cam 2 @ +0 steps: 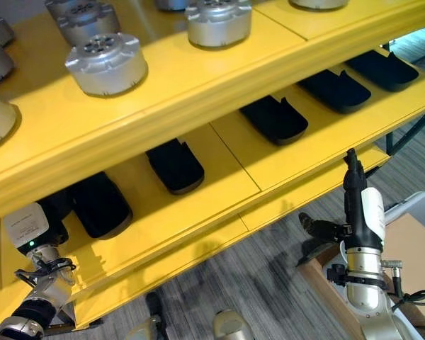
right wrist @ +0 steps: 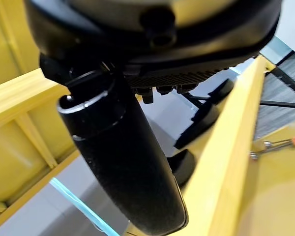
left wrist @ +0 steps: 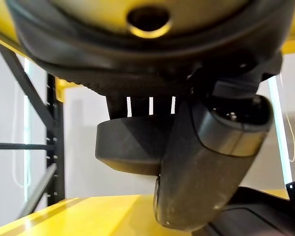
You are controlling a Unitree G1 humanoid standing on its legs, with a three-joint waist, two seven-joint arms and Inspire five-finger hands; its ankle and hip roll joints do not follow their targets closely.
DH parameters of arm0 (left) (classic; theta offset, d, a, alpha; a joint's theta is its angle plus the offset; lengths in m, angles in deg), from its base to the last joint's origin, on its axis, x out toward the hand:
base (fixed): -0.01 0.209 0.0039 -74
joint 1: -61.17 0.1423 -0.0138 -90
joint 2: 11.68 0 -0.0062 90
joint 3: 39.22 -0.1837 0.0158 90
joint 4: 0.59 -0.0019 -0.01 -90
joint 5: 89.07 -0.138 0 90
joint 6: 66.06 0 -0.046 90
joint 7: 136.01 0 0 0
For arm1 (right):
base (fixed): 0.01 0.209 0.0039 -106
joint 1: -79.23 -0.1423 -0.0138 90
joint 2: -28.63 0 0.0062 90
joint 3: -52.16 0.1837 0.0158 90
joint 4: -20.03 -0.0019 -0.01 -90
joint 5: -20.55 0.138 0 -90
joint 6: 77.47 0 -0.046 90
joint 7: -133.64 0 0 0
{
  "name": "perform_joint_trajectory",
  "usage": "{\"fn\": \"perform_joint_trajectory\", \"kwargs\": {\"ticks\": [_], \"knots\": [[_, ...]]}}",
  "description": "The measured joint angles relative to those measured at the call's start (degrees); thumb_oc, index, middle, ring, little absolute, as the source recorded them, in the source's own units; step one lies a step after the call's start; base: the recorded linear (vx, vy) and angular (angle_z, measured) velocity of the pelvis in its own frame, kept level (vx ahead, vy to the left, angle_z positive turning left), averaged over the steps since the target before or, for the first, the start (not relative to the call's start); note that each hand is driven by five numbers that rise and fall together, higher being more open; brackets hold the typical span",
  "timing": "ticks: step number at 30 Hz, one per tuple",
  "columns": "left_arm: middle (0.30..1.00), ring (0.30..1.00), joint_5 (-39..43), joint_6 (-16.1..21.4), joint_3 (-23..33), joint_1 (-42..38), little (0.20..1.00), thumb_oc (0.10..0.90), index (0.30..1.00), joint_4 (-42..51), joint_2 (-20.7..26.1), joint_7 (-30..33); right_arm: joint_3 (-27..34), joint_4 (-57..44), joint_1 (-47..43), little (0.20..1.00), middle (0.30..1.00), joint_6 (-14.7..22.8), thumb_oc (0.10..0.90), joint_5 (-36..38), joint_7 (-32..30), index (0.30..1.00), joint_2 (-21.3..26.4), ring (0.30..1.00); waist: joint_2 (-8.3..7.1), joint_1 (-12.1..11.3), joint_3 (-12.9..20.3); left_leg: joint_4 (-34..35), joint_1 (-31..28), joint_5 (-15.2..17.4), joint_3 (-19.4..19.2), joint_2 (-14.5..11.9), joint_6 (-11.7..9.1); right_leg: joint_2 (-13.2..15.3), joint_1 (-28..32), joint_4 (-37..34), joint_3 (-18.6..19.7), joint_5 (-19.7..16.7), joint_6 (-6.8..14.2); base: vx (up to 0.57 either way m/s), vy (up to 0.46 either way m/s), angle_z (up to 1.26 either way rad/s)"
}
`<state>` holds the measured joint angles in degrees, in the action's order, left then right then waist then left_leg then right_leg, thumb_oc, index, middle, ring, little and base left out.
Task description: Move parts from the plastic box to the shelf.
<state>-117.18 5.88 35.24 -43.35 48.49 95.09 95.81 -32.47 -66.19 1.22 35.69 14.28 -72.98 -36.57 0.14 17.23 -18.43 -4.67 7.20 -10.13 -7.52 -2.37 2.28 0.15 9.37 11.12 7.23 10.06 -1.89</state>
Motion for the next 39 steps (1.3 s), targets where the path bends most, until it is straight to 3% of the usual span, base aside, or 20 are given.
{"fn": "perform_joint_trajectory", "kwargs": {"ticks": [1, 2, 3, 4, 5, 6, 8, 15, 19, 26, 27, 28, 29, 31, 32, 34, 36, 37, 38, 39], "knots": [[0.300, 0.300, -0.4, 0.0, -0.1, 0.2, 0.300, 0.400, 0.300, 0.1, 0.0, 0.2, 0.0, -0.3, 0.2, 1.000, 1.000, 0.2, 0.900, 0.0, 0.0, 1.000, 0.0, 1.000, 1.30, 0.0, 0.3, -0.3, -1.1, -3.7, -0.9, 1.7, 3.3, -0.9, 0.4, 0.4, 0.0, 0.6, 1.0, 0.08, 0.197, 0.10], [0.300, 0.300, -0.7, 0.1, -0.1, 0.3, 0.300, 0.400, 0.300, 0.3, 0.0, 0.4, 0.0, -0.4, 0.7, 1.000, 1.000, 0.4, 0.900, -0.1, -0.1, 1.000, -0.9, 1.000, 2.11, 0.3, 0.8, 0.9, -2.3, -2.3, -3.4, 1.6, 5.9, -2.0, 0.4, 1.5, -0.1, 1.2, 2.0, 0.08, 0.165, 0.32], [0.300, 0.300, -1.5, 0.1, -0.1, -0.4, 0.300, 0.400, 0.300, 0.4, -0.1, 0.4, -0.2, -0.3, 1.0, 1.000, 1.000, 0.5, 0.900, -0.2, -0.2, 1.000, -2.0, 1.000, 2.25, 0.9, 0.7, 2.4, -3.3, -2.3, -2.4, 1.2, 6.0, -2.7, -1.9, 6.5, 0.4, 2.8, 3.4, 0.06, 0.118, 0.39], [0.300, 0.300, -2.0, 0.5, -0.1, -0.3, 0.300, 0.400, 0.300, 1.4, -0.1, 0.5, -0.4, -0.6, 1.0, 1.000, 1.000, 0.6, 0.900, -0.5, 0.2, 1.000, -2.2, 1.000, 2.87, 0.7, 1.0, 5.0, -3.4, -2.2, 0.3, 1.3, 5.6, -2.4, -6.6, 10.7, 1.1, 5.2, 2.8, 0.09, 0.164, 0.36], [0.300, 0.300, -1.9, 0.4, 0.1, 0.1, 0.300, 0.400, 0.300, 2.0, -0.4, 1.1, -0.1, -1.9, 0.4, 1.000, 1.000, 1.6, 0.900, -0.5, 0.4, 1.000, -2.1, 1.000, 3.99, 0.4, 0.9, 8.6, -3.8, -1.5, 0.9, 1.7, 1.4, -0.5, -6.5, 1.0, 0.6, 0.6, 2.8, 0.07, 0.105, 0.23], [0.300, 0.300, -1.9, 0.5, -0.1, 0.6, 0.300, 0.400, 0.300, 2.3, -0.7, 1.0, -0.2, -1.9, 0.3, 1.000, 1.000, 1.4, 0.900, -0.5, 0.5, 1.000, -2.6, 1.000, 4.22, 0.2, 1.0, 9.1, -4.0, -0.7, 0.8, 1.8, 0.2, -0.2, -5.6, -0.7, 0.1, -0.1, 3.2, 0.07, 0.115, 0.06], [0.300, 0.300, -1.9, 0.3, 0.0, 1.8, 0.300, 0.400, 0.300, 2.5, -0.8, 1.0, -0.3, -1.9, 1.1, 1.000, 1.000, 1.4, 0.900, -0.5, 0.8, 1.000, -3.0, 1.000, 3.51, -1.3, 1.1, 9.1, -4.8, 0.9, 0.5, 2.6, 0.2, 0.5, -4.6, -1.1, 0.3, 0.4, 4.0, 0.02, 0.026, -0.02], [0.300, 0.300, -1.5, -1.8, 0.4, 6.1, 0.300, 0.400, 0.300, 6.0, -0.5, 1.6, -1.1, -2.0, 0.6, 1.000, 1.000, 0.3, 0.900, -0.5, 1.0, 1.000, -4.4, 1.000, 1.35, -5.3, 1.7, 9.1, -4.9, 0.8, 2.5, 4.2, 0.5, 2.1, -2.6, -3.6, -1.5, 0.9, 4.7, -0.07, -0.081, 0.19], [0.300, 0.300, -1.4, -1.9, 2.0, 8.7, 0.300, 0.400, 0.300, 8.0, -0.5, 1.9, -3.6, -2.0, -1.5, 1.000, 1.000, -0.3, 0.900, -0.5, 0.9, 1.000, -4.5, 1.000, 0.60, -6.8, 2.0, 9.1, -4.1, 0.2, 4.2, 3.4, -0.2, 1.0, -2.4, -4.8, -3.2, 0.2, 3.7, -0.09, -0.142, 0.19], [0.300, 0.300, -1.9, -1.1, 2.3, 12.1, 0.300, 0.400, 0.300, 9.8, -0.1, 1.6, -6.2, -1.8, -3.3, 1.000, 1.000, -2.7, 0.900, -0.5, 0.8, 1.000, -4.5, 1.000, 0.95, -9.7, 2.1, 9.5, -3.0, -0.3, 6.3, 1.6, -2.9, -2.1, -0.3, -6.6, -7.6, -1.4, 1.2, -0.12, -0.084, 0.28], [0.300, 0.300, -2.5, 0.0, 2.3, 11.7, 0.300, 0.400, 0.300, 9.4, -0.2, 1.0, -5.9, -2.1, -2.1, 1.000, 1.000, -2.8, 0.900, -0.5, 0.1, 1.000, -4.4, 1.000, 0.85, -8.9, 2.2, 9.4, -2.9, 1.6, 3.1, 0.8, -2.4, -1.7, 0.3, -7.2, -9.3, -1.8, 0.8, -0.12, 0.047, 0.81], [0.300, 0.300, -3.6, 1.2, 2.3, 11.3, 0.300, 0.400, 0.300, 9.3, 0.0, 0.1, -5.5, -2.1, -0.5, 1.000, 1.000, -3.1, 0.900, -0.5, -0.4, 1.000, -5.2, 1.000, -1.08, -7.5, 2.5, 8.0, -3.1, 4.2, -5.7, -0.6, -2.3, 0.5, 1.4, -8.6, -12.3, -2.2, 0.3, -0.13, 0.103, 1.11], [0.300, 0.300, -4.5, 2.1, 2.3, 11.0, 0.300, 0.400, 0.300, 9.3, 0.2, -0.2, -5.2, -1.7, -0.1, 1.000, 1.000, -3.7, 0.900, -0.5, -0.7, 1.000, -5.8, 1.000, -2.48, -6.8, 2.5, 4.9, -2.7, 5.2, -10.7, -1.7, -2.0, 2.1, 1.5, -8.6, -13.9, -2.2, 0.3, -0.14, 0.177, 0.92], [0.300, 0.300, -6.1, 3.2, 2.0, 10.6, 0.300, 0.400, 0.300, 9.3, 0.4, -0.8, -4.6, -1.0, -0.9, 1.000, 1.000, -3.8, 0.900, -0.5, -1.6, 1.000, -5.9, 1.000, -2.81, -6.7, 2.7, 0.0, -2.4, 5.9, -8.3, -4.2, -3.4, 3.6, 0.2, -8.1, -13.2, -2.5, 0.8, -0.15, 0.217, 0.07], [0.300, 0.300, -6.5, 3.7, 1.7, 11.1, 0.300, 0.400, 0.300, 9.0, 0.7, -1.0, -4.5, -1.0, -2.8, 1.000, 1.000, -4.1, 0.900, -0.5, -2.4, 1.000, -5.9, 1.000, -2.67, -7.1, 2.6, -2.4, -4.0, 6.2, -2.9, -4.7, -3.7, 4.3, -1.4, -6.4, -10.6, -2.3, 1.3, -0.08, 0.223, -0.49], [0.300, 0.300, -6.6, 5.2, 1.6, 10.9, 0.300, 0.400, 0.300, 7.3, 0.4, -1.4, -3.8, -1.1, -4.2, 1.000, 1.000, -4.0, 0.900, -0.5, -4.1, 1.000, -5.9, 1.000, -2.05, -5.6, 2.5, 0.4, -8.9, 4.7, -1.1, -4.4, -3.1, 5.2, -2.4, -3.4, -9.2, -1.7, 3.7, -0.08, 0.340, -0.32], [0.300, 0.300, -6.5, 5.4, 1.4, 9.3, 0.300, 0.400, 0.300, 4.8, -0.3, -1.3, -3.1, -1.2, -4.8, 1.000, 1.000, -3.6, 0.900, -0.4, -4.9, 1.000, -6.0, 1.000, -0.51, -4.9, 2.0, 4.0, -11.5, 4.8, 0.3, -4.8, -2.7, 4.6, -11.5, 11.0, -5.2, 0.6, 6.6, -0.09, 0.292, -0.37], [0.300, 0.300, -6.6, 5.3, 1.7, 9.1, 0.300, 0.400, 0.300, 4.6, -0.3, -1.4, -2.5, -1.7, -4.6, 1.000, 1.000, -2.9, 0.900, -0.5, -5.4, 1.000, -6.0, 1.000, -0.74, -4.9, 2.2, 6.1, -12.6, 5.1, 0.2, -4.1, -2.8, 4.7, -12.7, 7.2, -3.0, 1.7, 6.3, -0.08, 0.213, -0.48], [0.300, 0.300, -6.8, 5.3, 1.8, 8.7, 0.300, 0.400, 0.300, 4.5, -0.2, -1.4, -1.9, -2.3, -4.3, 1.000, 1.000, -2.8, 0.900, -0.4, -6.3, 1.000, -6.0, 1.000, -1.21, -4.8, 2.5, 7.5, -13.1, 5.3, -0.2, -3.1, -3.2, 5.7, -12.3, 0.8, -2.0, -4.3, 6.4, -0.04, 0.120, 0.06], [0.300, 0.300, -7.3, 5.6, 1.5, 7.6, 0.300, 0.400, 0.300, 4.1, -1.1, -2.0, -0.5, -2.4, -3.6, 1.000, 1.000, -2.7, 0.900, -0.4, -7.3, 1.000, -6.1, 1.000, 0.00, -2.7, 2.3, 8.6, -12.7, 5.1, 0.1, -3.1, -3.9, 6.3, -10.6, -2.2, -3.4, -6.5, 7.3, -0.10, 0.242, 0.23]]}}
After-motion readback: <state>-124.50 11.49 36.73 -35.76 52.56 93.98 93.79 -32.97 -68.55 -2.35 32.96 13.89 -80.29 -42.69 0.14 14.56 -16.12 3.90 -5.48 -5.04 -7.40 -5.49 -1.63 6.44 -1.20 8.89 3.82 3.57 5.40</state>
